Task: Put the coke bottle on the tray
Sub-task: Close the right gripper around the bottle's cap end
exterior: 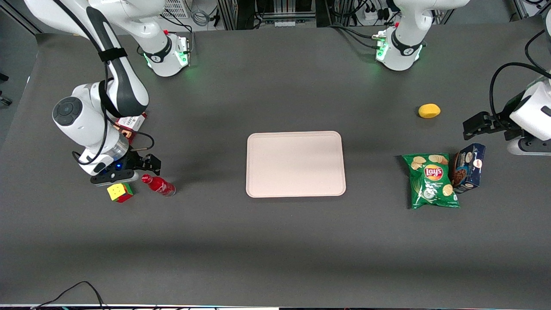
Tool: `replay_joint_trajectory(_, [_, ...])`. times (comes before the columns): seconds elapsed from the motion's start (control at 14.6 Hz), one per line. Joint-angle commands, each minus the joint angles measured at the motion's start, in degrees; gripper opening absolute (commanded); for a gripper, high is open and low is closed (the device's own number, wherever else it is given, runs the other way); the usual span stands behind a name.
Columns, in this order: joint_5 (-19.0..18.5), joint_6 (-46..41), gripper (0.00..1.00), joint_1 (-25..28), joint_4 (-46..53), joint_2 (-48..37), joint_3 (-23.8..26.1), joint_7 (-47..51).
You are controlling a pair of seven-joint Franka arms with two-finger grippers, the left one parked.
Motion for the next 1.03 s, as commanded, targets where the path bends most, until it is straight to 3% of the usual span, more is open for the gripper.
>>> replay_joint_trajectory(0.0, [1.11, 1.69, 1.0, 0.1, 1.62, 2.16, 0.11, -2.01])
replay_joint_trajectory(0.62, [1.11, 1.08, 1.0, 0.01, 0.92, 2.86, 0.11, -2.01])
replay_joint_trajectory(0.69, [1.11, 1.16, 0.95, 0.01, 0.92, 2.86, 0.2, -2.01])
replay_joint_trajectory(0.75, [1.11, 1.08, 0.83, 0.01, 0.92, 2.86, 0.2, -2.01])
replay_joint_trajectory(0.96, [1.11, 1.08, 0.38, 0.01, 1.09, 2.86, 0.64, -2.53])
